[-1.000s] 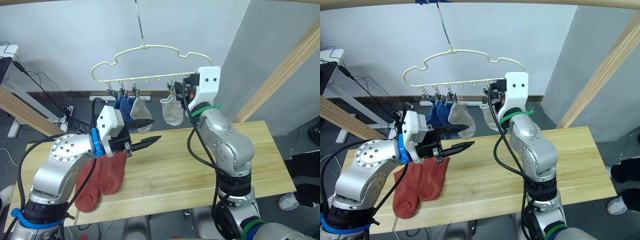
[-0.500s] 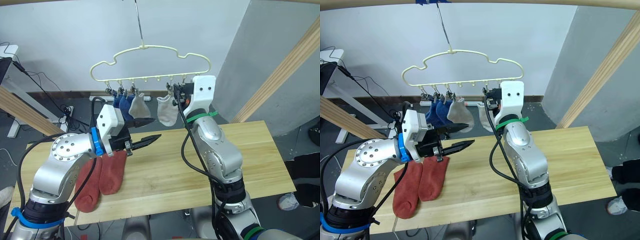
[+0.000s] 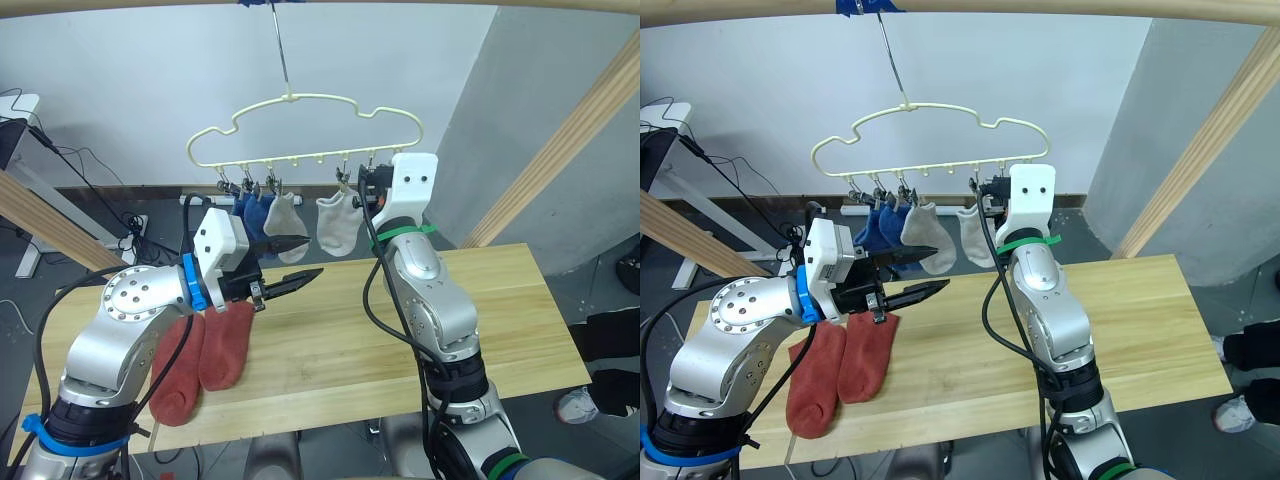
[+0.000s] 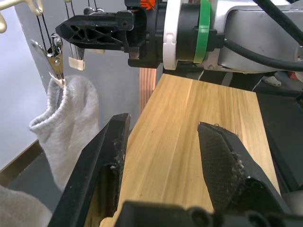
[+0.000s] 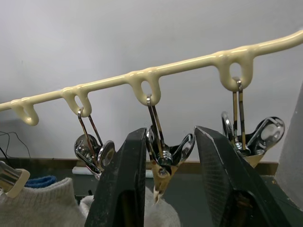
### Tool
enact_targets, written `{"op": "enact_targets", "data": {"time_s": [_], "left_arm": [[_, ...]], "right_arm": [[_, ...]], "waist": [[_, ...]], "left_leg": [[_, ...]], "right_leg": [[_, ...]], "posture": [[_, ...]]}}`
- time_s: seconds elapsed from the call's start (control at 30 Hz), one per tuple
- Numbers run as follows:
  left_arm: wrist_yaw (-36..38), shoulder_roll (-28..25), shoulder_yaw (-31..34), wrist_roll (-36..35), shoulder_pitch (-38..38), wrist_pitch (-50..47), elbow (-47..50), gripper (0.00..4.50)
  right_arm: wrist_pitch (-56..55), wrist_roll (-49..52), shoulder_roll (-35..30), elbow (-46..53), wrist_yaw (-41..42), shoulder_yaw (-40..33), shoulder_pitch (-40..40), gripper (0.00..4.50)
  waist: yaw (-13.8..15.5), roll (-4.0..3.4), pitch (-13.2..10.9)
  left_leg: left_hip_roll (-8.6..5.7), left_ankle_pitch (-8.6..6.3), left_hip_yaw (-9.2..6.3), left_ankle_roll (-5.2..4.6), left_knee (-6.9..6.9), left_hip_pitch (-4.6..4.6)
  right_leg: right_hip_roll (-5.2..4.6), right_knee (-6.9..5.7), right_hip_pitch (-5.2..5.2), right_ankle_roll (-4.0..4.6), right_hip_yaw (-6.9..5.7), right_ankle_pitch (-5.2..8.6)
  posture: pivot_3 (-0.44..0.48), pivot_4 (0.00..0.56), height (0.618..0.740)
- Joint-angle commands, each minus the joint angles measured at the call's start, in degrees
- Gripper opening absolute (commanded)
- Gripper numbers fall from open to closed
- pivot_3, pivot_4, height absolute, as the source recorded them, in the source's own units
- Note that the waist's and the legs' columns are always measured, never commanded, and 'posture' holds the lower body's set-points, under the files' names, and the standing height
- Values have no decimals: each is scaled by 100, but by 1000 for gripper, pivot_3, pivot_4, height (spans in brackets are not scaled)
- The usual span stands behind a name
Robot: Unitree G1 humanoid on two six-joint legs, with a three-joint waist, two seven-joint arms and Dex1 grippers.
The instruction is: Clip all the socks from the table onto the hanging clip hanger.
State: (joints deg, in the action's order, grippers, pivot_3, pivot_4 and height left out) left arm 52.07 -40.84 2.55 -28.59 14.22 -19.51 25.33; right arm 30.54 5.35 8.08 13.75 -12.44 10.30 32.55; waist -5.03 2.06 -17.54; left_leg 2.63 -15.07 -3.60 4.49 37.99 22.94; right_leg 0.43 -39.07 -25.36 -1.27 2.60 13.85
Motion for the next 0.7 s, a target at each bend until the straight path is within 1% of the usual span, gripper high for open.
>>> {"op": "enact_targets", "data": {"time_s": [0.03, 0.23, 0.33, 0.4, 0.43, 0.47, 0.6, 0.7], "left_arm": [[104, 16, 38, 29, -48, 203, 37, 2491], [174, 31, 53, 76, -150, 340, -23, 2491], [141, 42, 34, 102, -183, 360, 0, 2491], [125, 44, 26, 117, -202, 370, 12, 2491], [121, 46, 23, 124, -207, 376, 16, 2491], [97, 53, 24, 138, -226, 376, 29, 2491], [-142, 131, 38, 232, -325, 313, 149, 2491], [-517, 247, 64, 279, -583, 87, 295, 2491]], "right_arm": [[-165, 26, 417, 197, -55, 12, 52, 1633], [-186, 125, 482, 245, -63, -9, 95, 1633], [-164, 172, 521, 294, -82, -41, 127, 1057], [-157, 195, 536, 318, -95, -53, 147, 455], [-155, 203, 533, 324, -98, -50, 154, 300], [-148, 222, 539, 342, -105, -51, 158, 51], [-127, 283, 511, 389, -82, -26, 176, 19], [-139, 317, 473, 385, -66, -21, 184, 19]], "waist": [[0, 0, 0], [0, 0, 0], [0, 0, 1], [0, 0, 2], [0, 0, 4], [0, 0, 5], [-1, 1, 16], [-2, 1, 20]], "left_leg": [[0, 0, 0, 0, 0, 0], [0, 0, 0, 0, -1, 0], [0, 0, 0, 0, -1, 0], [0, 0, 0, 0, -1, 0], [0, 0, -1, 0, -1, 0], [0, 0, -1, 0, -1, 0], [0, 0, 0, 0, -1, 1], [0, 0, 0, 0, -1, 0]], "right_leg": [[0, 0, 0, 0, 0, 0], [0, 0, 0, 0, 0, 0], [0, 0, 0, 0, 0, 0], [0, 0, 0, 0, 0, 0], [0, 0, 0, 0, 0, 0], [0, 0, 0, 0, 0, 0], [0, 1, 0, 0, 0, 0], [0, 1, 0, 0, 1, 0]], "posture": [[-114, 235, 740], [-114, 235, 740], [-114, 235, 740], [-114, 235, 740], [-114, 235, 740], [-117, 232, 740], [-117, 232, 740], [-117, 232, 740]]}}
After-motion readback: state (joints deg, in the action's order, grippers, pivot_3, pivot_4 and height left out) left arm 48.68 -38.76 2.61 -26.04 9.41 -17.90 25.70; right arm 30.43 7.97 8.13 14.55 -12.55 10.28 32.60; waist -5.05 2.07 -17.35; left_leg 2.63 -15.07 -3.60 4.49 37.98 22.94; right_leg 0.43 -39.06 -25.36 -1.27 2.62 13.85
